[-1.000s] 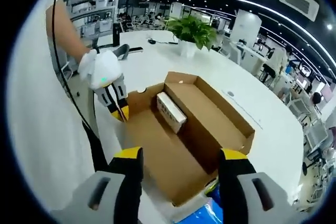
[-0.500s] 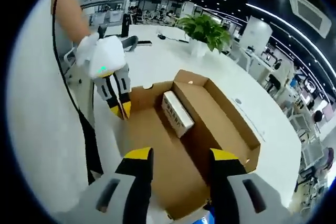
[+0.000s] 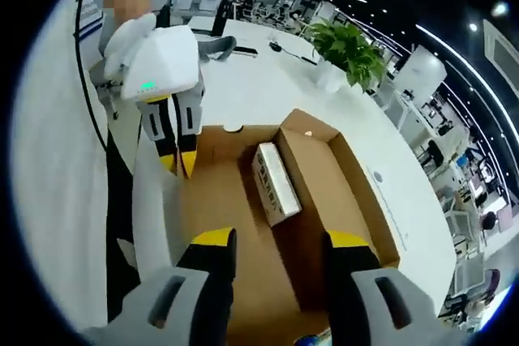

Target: Operate the shoe box by opening the lid, removing the specified soft item, and placing it in the target area until the item is outside and the box remains undamaged.

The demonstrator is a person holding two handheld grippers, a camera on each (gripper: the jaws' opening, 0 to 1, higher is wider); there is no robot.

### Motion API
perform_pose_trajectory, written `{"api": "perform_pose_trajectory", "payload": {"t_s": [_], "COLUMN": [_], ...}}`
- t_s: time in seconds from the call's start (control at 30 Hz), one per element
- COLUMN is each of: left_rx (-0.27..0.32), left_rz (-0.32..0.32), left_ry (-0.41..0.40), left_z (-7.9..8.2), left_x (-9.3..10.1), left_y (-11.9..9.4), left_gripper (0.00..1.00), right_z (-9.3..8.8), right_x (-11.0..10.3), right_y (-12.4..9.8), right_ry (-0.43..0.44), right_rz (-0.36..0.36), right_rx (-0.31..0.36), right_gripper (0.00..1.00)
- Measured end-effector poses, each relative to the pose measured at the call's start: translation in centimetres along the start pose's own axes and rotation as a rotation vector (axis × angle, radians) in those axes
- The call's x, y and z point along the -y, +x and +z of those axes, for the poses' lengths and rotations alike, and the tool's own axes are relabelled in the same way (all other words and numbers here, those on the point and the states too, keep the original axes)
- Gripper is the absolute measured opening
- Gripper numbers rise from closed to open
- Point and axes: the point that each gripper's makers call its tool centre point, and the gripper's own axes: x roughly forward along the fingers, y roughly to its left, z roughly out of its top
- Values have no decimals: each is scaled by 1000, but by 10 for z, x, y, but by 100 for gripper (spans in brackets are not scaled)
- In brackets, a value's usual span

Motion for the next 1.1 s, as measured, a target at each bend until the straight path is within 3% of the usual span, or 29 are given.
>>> {"api": "perform_pose_trajectory", "payload": {"t_s": [0.3,0.43,0.53,0.8,0.97,1.1], "left_rx": [9,7,7,0,1,16], "left_rz": [9,3,5,3,12,2], "left_ry": [4,0,4,-3,-7,-17], "left_z": [0,1,1,0,0,1], "left_x": [0,0,0,0,0,-1], "left_y": [0,0,0,1,1,0], "left_gripper": [4,3,3,3,3,3], "right_z": [-4,-1,-4,22,21,24], "right_x": [-5,-5,-10,-15,-7,-6], "right_y": [15,25,37,48,61,71], "right_ry": [89,247,231,227,148,151], "right_rz": [28,54,77,110,70,62], "right_rx": [7,34,-13,51,9,8], "right_gripper": [38,38,38,32,31,32]}}
